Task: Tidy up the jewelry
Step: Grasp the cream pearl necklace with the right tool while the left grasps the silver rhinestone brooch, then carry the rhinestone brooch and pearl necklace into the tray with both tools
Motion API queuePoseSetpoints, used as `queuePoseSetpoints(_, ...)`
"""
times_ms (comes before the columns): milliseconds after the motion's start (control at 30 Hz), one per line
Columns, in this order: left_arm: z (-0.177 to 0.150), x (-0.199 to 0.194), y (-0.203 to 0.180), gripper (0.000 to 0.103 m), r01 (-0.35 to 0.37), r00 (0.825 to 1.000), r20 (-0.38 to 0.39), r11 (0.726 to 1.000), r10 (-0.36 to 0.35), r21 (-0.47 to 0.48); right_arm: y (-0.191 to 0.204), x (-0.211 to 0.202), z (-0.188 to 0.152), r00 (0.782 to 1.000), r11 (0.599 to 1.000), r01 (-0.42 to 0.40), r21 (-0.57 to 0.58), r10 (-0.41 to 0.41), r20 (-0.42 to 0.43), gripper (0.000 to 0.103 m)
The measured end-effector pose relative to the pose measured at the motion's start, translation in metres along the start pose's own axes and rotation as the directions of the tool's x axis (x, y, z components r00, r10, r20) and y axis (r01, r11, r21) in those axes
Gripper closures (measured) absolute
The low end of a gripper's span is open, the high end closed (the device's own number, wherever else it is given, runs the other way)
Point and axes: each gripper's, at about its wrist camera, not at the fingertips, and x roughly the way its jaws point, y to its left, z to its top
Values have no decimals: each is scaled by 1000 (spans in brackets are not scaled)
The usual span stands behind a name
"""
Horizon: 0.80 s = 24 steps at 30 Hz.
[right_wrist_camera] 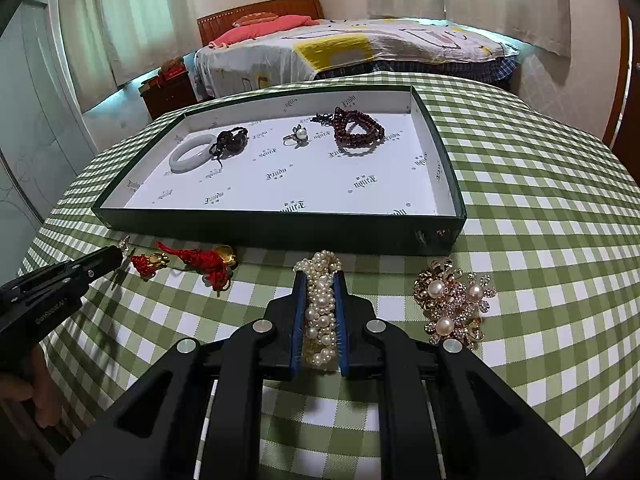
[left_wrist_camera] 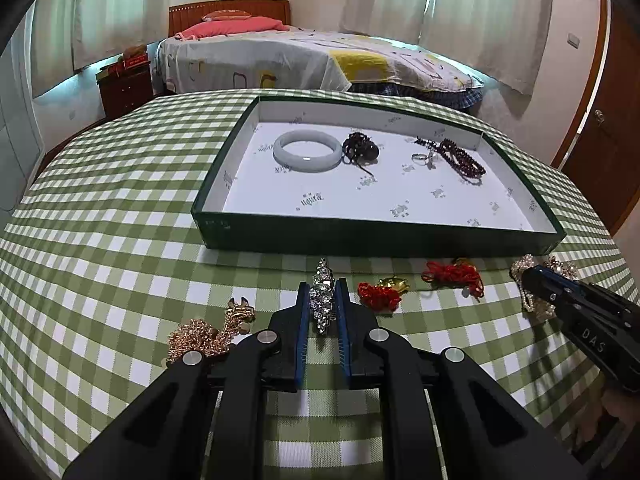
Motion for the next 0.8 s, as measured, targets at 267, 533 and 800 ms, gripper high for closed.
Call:
queuePoseSetpoints(267,2,-13,-2,90,6,999,31,1000,-6,7,2,-11,1,1000,1000,-8,0,8,25,91)
queuePoseSetpoints(533,6,-21,-2,90,10,999,50,1000,-10,4,6,-24,5,999,1000,-9,-17,10,47,91)
queuePoseSetpoints(800,6,-24,-1,90,11,998,55,1000,-11,-1,10,-28,4,999,999,-6,-31,8,54,91)
